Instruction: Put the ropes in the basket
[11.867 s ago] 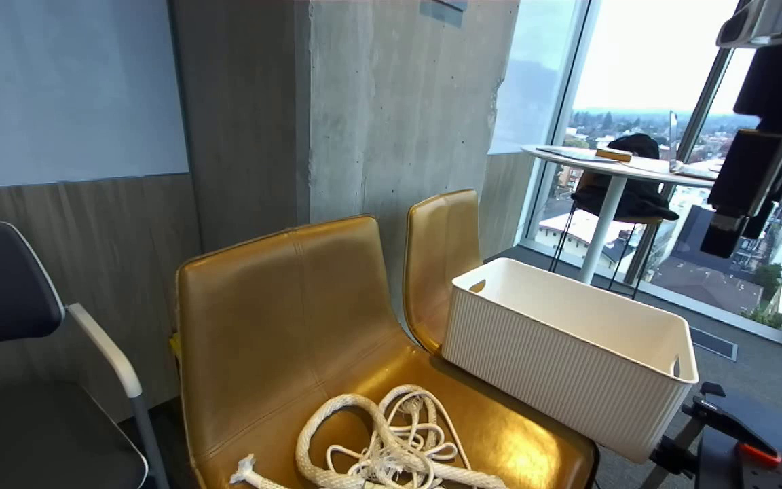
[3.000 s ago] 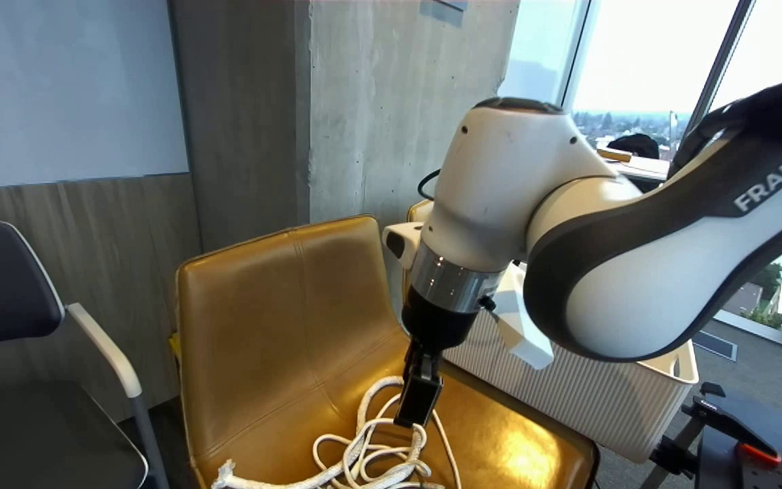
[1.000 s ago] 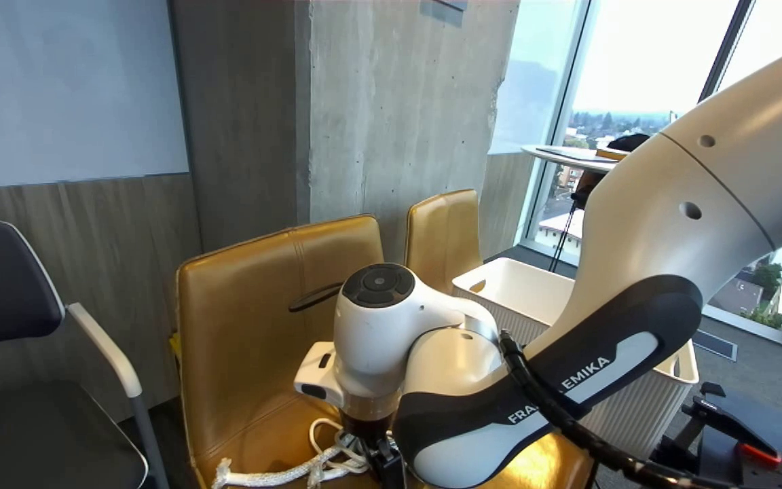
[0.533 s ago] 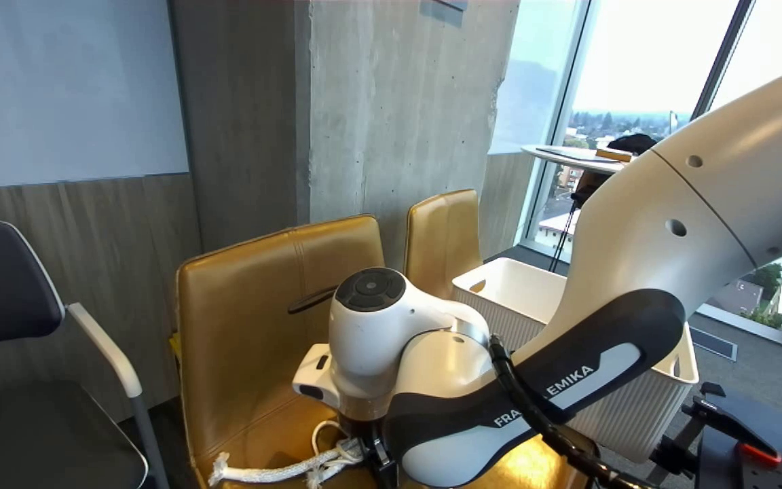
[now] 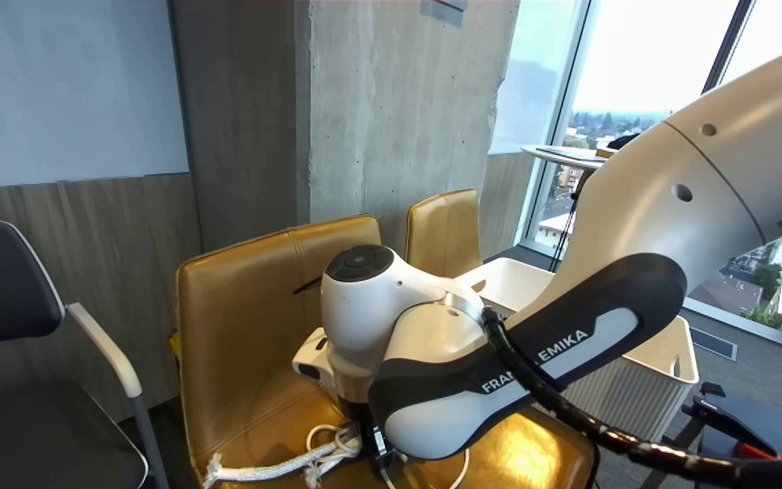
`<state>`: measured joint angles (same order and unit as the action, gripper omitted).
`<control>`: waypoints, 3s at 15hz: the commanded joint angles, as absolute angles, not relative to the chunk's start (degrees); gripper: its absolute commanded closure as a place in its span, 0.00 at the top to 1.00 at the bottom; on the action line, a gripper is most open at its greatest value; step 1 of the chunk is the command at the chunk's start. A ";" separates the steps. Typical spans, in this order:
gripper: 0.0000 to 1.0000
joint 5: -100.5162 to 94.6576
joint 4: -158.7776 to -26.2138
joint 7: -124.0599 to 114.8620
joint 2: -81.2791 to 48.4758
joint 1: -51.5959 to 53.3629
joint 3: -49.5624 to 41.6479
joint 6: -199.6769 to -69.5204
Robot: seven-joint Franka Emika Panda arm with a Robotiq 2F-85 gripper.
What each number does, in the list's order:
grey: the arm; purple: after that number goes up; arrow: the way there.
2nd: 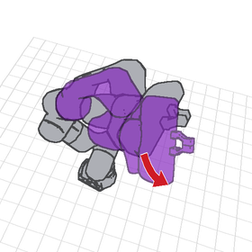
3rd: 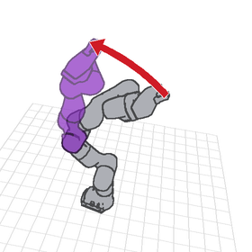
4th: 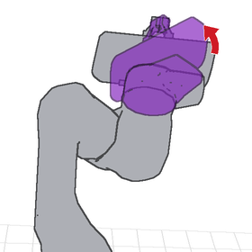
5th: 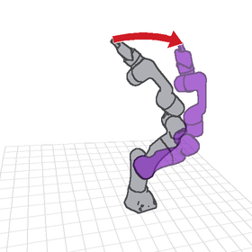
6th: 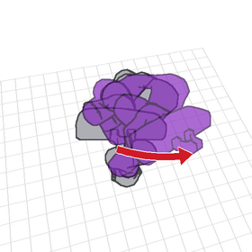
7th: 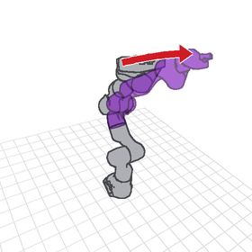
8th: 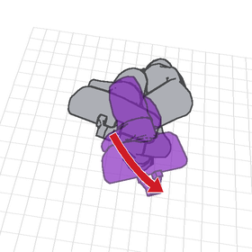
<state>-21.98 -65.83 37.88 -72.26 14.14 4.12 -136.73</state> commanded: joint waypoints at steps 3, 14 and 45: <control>0.00 -18.76 -79.77 29.47 -56.06 12.96 3.87 -132.33; 0.00 -20.15 -97.10 15.30 -26.74 7.61 0.60 -128.12; 0.00 -27.92 -69.97 29.23 -11.87 -10.63 -10.41 -105.24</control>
<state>-26.80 -78.68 26.30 -8.76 -10.51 -10.32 -109.31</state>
